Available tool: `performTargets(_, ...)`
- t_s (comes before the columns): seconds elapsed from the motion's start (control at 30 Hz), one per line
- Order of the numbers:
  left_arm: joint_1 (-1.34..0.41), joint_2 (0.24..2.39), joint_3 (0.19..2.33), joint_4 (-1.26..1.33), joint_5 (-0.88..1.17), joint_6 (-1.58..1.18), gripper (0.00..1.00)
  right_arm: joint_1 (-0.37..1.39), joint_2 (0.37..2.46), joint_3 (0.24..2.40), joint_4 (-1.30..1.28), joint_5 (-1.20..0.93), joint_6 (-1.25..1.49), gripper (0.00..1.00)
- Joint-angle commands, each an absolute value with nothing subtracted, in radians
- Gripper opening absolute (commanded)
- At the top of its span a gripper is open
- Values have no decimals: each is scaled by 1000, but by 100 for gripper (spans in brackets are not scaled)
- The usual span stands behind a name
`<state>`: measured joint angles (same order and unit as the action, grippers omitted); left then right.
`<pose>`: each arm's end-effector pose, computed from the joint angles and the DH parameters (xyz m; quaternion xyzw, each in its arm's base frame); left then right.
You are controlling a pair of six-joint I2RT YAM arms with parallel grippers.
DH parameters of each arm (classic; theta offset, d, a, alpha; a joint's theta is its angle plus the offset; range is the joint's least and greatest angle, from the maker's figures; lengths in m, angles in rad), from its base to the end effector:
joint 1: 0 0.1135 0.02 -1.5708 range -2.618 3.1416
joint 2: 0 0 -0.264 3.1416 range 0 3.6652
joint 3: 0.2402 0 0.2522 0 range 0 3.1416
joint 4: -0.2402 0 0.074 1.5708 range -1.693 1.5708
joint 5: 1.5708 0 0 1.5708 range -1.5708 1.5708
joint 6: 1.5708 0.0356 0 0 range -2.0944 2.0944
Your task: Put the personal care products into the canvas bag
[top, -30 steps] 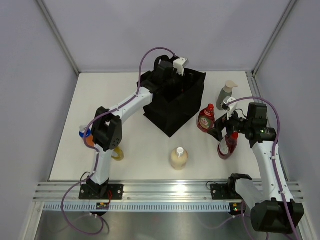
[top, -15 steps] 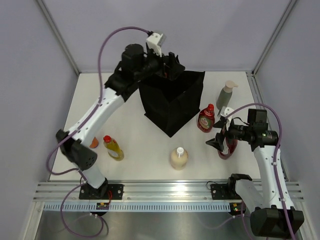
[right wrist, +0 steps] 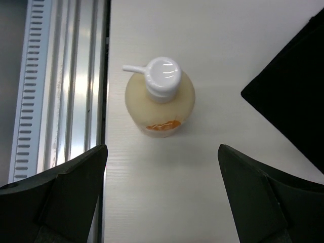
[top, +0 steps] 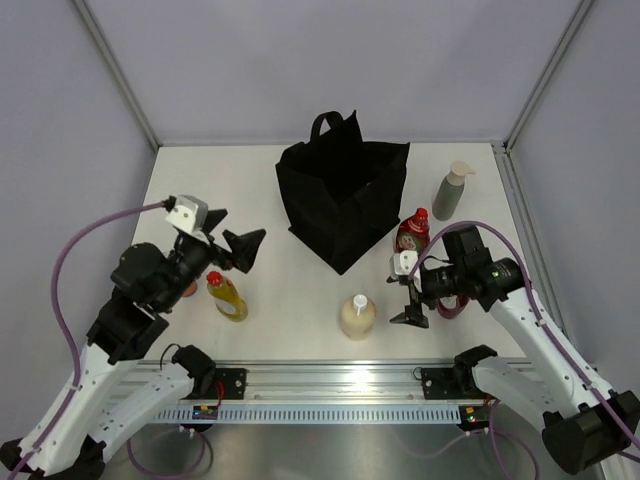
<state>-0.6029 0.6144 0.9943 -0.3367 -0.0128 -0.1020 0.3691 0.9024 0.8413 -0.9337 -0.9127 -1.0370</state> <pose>0.0983 -0.0671 0.4170 0.1669 0.6712 -0.2451 0.6793 0.1360 0.0828 0.2853 -0.6520 0.5757 0.3156 0.3794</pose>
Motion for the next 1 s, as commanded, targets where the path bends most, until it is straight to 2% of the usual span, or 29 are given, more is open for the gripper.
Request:
performTargets(0.0,-603,511,846,-414,-159,-83,99,399,922,781,-654,-779,-769,99)
performTargets(0.13,-603,422,720,-413,-161,-94,99,457,963,720,-589,-706,-781,99)
performTargets(0.27,-603,410,690,-399,-137,-109,99,520,1025,713,-601,-707,-837,99)
performTargets(0.47,-603,425,683,-394,-123,-112,99,626,1141,745,-577,-704,-861,99)
performTargets(0.97,-603,417,684,-399,-129,-110,99,741,1285,845,-557,-704,-810,99)
